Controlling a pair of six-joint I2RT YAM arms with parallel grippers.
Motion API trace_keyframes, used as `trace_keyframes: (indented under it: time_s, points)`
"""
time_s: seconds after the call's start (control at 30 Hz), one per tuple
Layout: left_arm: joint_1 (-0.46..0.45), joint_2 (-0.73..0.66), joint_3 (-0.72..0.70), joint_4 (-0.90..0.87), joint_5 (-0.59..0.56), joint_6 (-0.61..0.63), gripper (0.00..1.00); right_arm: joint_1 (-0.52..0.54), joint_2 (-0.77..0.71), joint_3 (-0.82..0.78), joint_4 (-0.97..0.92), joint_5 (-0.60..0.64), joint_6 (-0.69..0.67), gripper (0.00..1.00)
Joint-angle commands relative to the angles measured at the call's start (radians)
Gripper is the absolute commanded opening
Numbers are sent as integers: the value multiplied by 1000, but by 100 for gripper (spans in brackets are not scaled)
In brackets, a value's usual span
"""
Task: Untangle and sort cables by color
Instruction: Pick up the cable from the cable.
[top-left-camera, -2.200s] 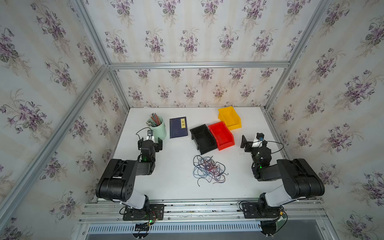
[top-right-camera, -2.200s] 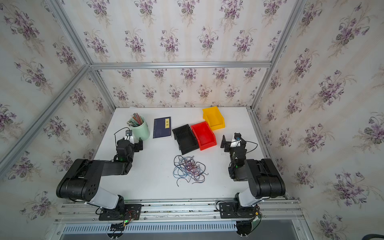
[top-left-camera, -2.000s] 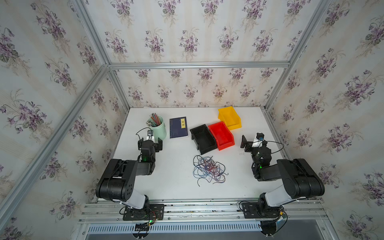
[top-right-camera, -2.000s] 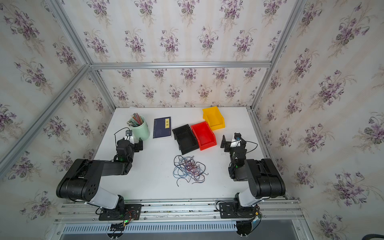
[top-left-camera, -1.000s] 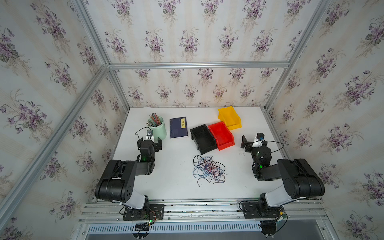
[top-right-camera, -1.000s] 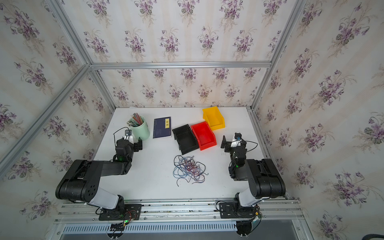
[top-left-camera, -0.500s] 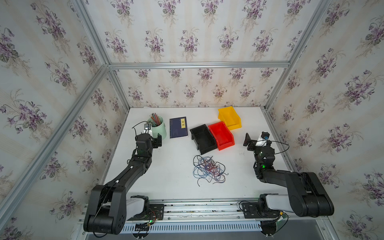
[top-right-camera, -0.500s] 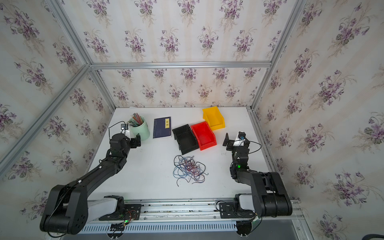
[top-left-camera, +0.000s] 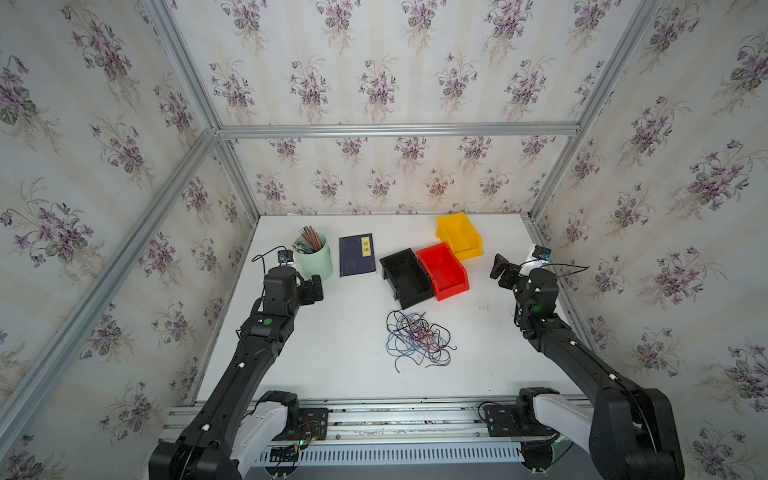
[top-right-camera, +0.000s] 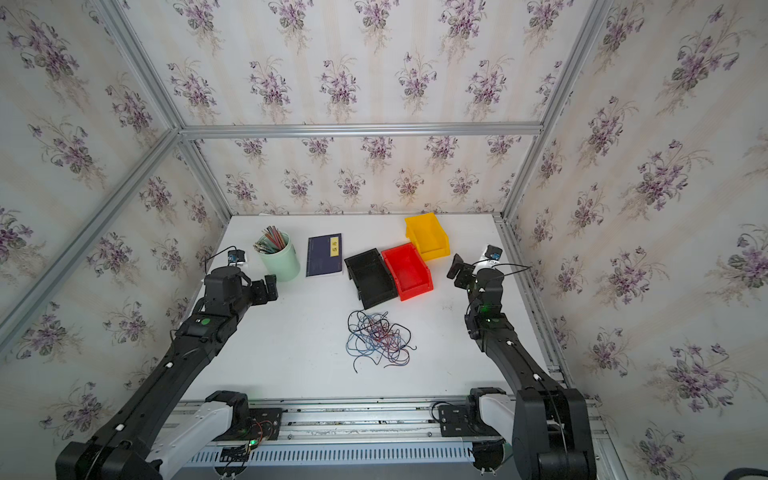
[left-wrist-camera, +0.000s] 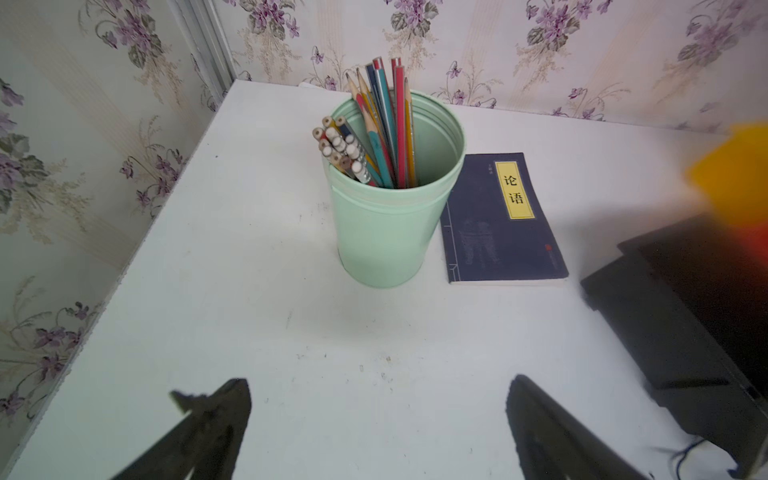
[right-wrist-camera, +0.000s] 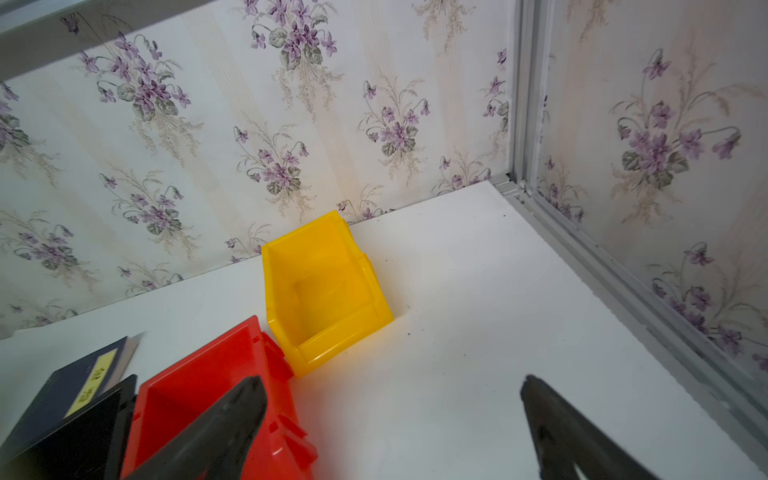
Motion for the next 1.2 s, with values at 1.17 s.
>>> trace_keyframes:
  time_s: [1.17]
  points:
    - [-543,6,-15,-35,351,-9,99,157,29,299,-887,-443,262,85]
